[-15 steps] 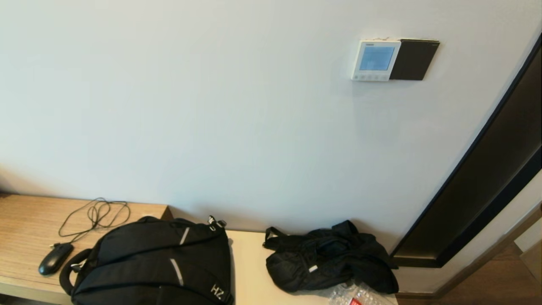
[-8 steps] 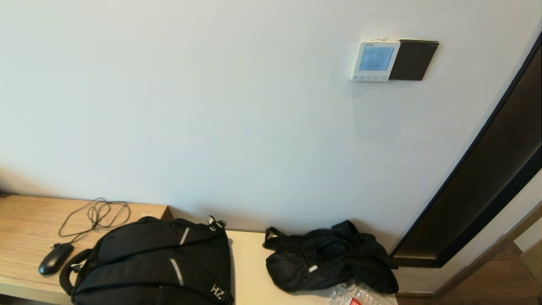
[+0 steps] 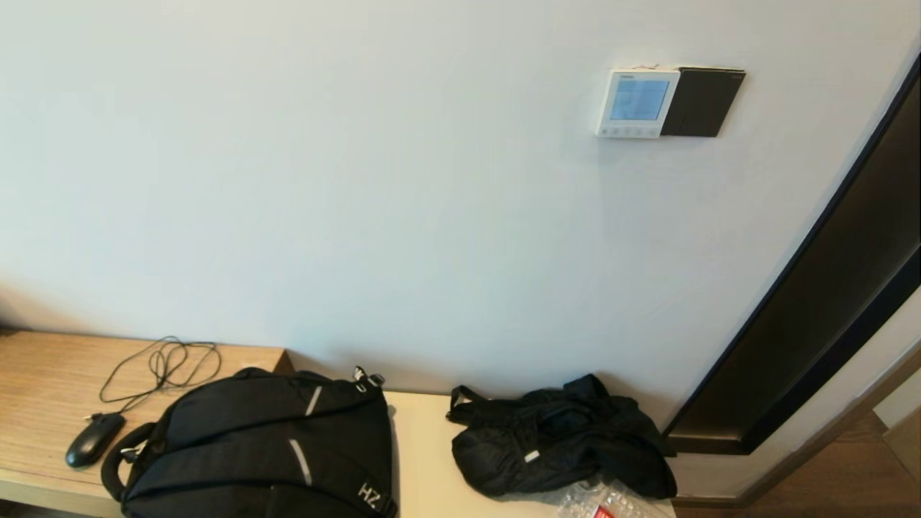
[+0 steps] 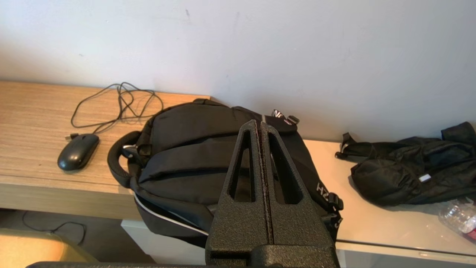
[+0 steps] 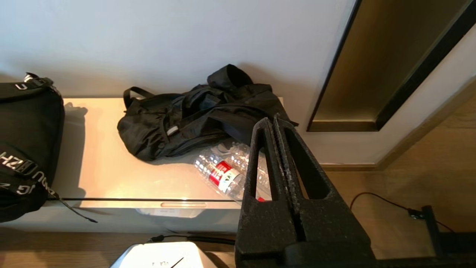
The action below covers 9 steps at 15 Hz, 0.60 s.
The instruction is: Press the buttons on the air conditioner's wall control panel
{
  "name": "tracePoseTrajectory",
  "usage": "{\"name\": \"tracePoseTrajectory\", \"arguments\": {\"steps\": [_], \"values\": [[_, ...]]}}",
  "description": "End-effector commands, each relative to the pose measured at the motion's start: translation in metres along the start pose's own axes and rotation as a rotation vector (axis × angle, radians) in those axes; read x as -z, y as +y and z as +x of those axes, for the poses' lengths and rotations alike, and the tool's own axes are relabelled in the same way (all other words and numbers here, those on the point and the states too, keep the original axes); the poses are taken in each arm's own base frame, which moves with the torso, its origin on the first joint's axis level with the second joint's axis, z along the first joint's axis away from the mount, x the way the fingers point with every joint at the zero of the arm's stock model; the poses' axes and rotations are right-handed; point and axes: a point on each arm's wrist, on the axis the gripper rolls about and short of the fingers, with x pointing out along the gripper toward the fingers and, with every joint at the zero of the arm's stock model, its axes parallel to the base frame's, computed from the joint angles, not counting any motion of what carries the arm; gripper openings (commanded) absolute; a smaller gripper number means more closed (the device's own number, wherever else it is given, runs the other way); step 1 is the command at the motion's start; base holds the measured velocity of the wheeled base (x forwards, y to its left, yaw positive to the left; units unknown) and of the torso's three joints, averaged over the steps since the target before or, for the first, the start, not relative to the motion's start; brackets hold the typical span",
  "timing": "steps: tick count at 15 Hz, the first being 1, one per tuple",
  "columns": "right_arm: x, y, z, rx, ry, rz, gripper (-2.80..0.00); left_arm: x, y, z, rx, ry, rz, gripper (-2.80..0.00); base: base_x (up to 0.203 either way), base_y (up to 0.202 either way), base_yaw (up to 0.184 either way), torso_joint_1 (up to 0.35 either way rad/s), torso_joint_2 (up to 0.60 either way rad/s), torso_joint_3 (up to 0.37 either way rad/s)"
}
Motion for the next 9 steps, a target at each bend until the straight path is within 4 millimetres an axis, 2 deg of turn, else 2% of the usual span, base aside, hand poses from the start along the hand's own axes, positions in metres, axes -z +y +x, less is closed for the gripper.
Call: {"name": "tracePoseTrajectory", "arguments": {"steps": [1,9], "values": [[0.007,0.0,-0.004,0.006,-0.036,0.003,-2.8,0.0,0.0,0.0,0.0,-0.001,0.0,-2.8,0.0,0.0,0.0,0.0,0.0,0.0],[0.017,0.001,-0.015,0.013,-0.165,0.006,-2.8,0.0,0.0,0.0,0.0,-0.001,0.0,-2.8,0.0,0.0,0.0,0.0,0.0,0.0]]}}
